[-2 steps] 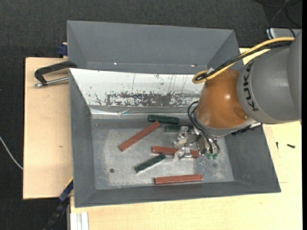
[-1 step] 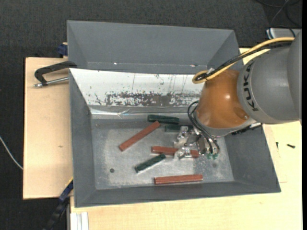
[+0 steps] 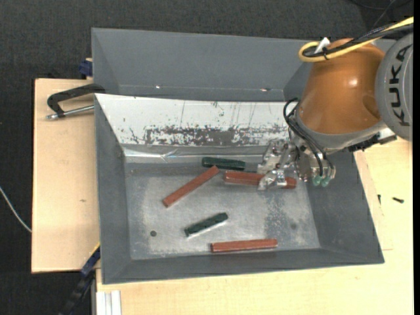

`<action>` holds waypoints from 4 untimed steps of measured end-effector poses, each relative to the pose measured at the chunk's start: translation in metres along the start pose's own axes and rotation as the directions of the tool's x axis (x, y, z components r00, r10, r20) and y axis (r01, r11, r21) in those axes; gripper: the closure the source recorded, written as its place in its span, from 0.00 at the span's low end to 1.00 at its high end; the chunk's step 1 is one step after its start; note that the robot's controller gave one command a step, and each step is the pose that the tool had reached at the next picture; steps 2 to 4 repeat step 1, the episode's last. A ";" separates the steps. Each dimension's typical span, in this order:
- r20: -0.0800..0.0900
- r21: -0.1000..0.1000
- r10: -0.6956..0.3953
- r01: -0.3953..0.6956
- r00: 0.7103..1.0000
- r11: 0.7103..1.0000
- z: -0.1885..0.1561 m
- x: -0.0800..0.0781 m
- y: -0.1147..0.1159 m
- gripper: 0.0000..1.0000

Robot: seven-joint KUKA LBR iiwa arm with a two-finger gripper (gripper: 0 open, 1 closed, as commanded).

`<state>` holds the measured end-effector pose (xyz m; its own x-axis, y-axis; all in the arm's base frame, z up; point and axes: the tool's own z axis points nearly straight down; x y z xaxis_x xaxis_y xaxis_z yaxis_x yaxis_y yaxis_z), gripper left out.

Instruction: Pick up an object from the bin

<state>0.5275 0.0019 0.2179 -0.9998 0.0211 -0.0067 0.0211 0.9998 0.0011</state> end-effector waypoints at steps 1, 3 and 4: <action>-0.001 0.000 0.000 0.000 1.000 1.000 0.001 0.000 0.000 1.00; -0.001 0.000 0.000 0.000 1.000 1.000 0.001 0.000 0.000 1.00; -0.001 0.000 0.000 0.000 1.000 1.000 0.001 0.000 0.000 1.00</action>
Offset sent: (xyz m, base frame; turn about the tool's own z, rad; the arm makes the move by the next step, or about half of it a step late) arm 0.0076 -0.0056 0.1007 -0.1733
